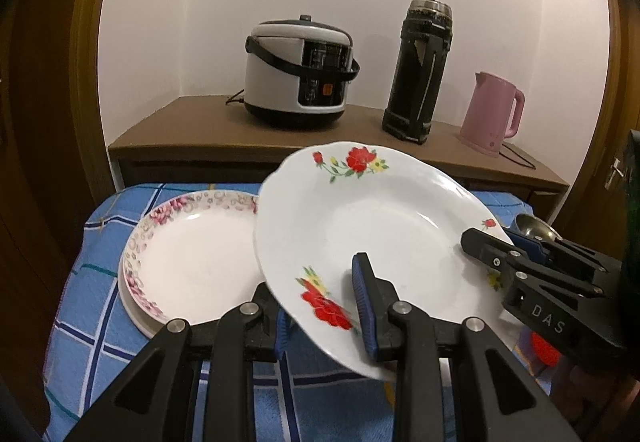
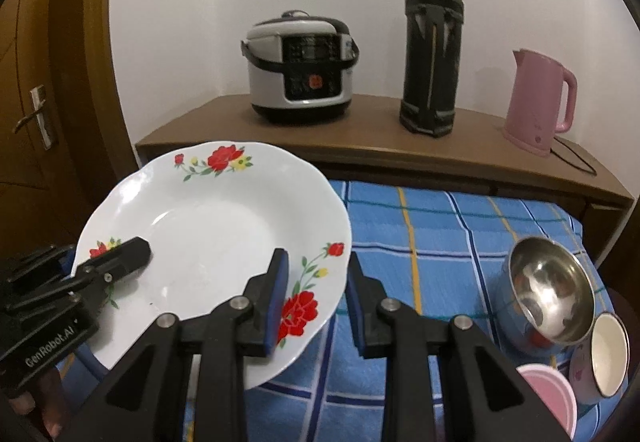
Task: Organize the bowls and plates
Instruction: 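Lift the red-flower plate off the cloth with both grippers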
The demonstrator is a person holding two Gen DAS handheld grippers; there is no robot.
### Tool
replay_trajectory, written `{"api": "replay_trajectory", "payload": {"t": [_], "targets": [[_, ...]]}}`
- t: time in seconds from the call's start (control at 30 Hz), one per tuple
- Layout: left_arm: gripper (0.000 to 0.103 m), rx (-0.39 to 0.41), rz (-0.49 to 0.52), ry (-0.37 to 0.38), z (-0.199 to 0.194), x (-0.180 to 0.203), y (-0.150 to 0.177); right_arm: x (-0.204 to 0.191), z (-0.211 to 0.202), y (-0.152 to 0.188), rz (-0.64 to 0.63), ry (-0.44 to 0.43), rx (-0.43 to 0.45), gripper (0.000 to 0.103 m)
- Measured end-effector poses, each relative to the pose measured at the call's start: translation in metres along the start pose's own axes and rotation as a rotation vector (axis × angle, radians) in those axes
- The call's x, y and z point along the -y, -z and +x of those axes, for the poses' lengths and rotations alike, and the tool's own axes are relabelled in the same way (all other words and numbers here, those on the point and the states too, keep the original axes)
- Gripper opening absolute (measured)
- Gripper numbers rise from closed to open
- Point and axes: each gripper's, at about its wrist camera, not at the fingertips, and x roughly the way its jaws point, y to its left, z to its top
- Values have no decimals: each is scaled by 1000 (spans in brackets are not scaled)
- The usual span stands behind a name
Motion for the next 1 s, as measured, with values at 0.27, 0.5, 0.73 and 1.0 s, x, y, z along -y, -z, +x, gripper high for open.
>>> {"api": "replay_trajectory", "payload": {"t": [0.27, 0.5, 0.73, 1.0], "targets": [[31, 2, -25, -9, -1, -8, -4, -7, 1, -5, -11, -13, -1, 28], [31, 17, -32, -13, -7, -15, -10, -13, 0, -12, -34, -26, 11, 28], [32, 58, -34, -32, -18, -28, -25, -27, -3, -30, -58, -44, 48, 28], [32, 104, -51, -61, -25, -45, -41, -48, 1, -52, -85, -62, 82, 28]]}}
